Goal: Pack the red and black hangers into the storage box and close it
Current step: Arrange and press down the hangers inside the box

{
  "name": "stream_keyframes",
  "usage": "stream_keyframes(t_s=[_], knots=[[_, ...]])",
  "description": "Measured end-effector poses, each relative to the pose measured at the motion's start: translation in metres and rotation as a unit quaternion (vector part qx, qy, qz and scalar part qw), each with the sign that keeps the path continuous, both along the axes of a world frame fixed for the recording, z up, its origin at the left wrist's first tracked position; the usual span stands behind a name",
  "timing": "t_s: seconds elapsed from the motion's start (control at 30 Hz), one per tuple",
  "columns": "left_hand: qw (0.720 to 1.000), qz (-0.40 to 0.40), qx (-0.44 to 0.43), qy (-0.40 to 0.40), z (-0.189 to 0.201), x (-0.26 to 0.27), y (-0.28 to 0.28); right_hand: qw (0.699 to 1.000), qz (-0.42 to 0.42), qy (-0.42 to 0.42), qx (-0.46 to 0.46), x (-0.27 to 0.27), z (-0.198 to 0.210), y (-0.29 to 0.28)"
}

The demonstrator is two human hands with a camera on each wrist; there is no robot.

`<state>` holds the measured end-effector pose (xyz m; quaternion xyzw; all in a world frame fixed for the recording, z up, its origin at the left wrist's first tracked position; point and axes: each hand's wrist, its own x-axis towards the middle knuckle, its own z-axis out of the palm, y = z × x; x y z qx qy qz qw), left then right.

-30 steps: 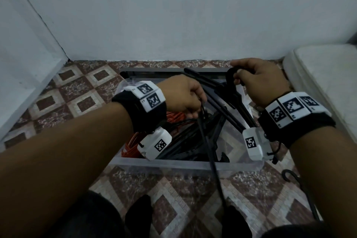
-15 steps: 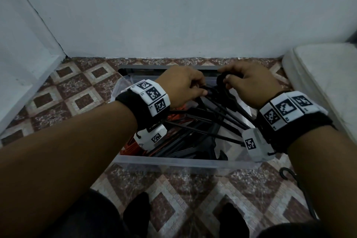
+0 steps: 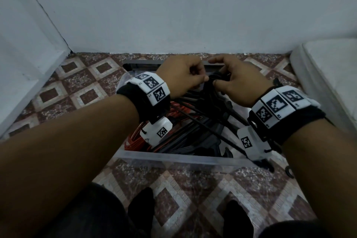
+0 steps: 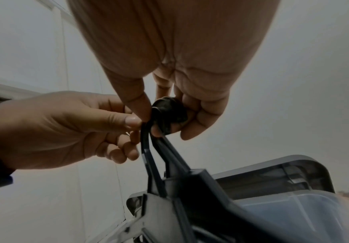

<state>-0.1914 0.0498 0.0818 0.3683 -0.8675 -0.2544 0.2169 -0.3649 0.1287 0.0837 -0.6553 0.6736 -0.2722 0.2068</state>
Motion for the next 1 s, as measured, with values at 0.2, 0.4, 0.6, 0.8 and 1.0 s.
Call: stream_keyframes(t_s=[0.2, 0.4, 0.6, 0.8, 1.0], knots=[[0.999, 0.037, 0.017, -0.029, -0.008, 0.019, -0.026, 0.998, -0.004, 0.052, 0.023, 0.005, -0.007, -0.011], [0.938, 0.152, 0.092, -0.296, -0.066, 0.076, -0.070, 0.992, -0.040, 0.054, 0.110, -0.013, -0.013, -0.015], [0.857, 0.131, 0.122, -0.483, -0.130, 0.098, -0.104, 0.989, -0.061, 0.072, 0.111, -0.022, -0.015, -0.013], [0.865, 0.078, 0.091, -0.487, -0.180, 0.066, -0.134, 0.986, -0.081, 0.108, 0.095, -0.028, -0.018, -0.016], [0.882, 0.116, 0.196, -0.413, -0.198, 0.052, -0.117, 0.986, -0.111, 0.110, 0.062, -0.031, -0.020, -0.020]])
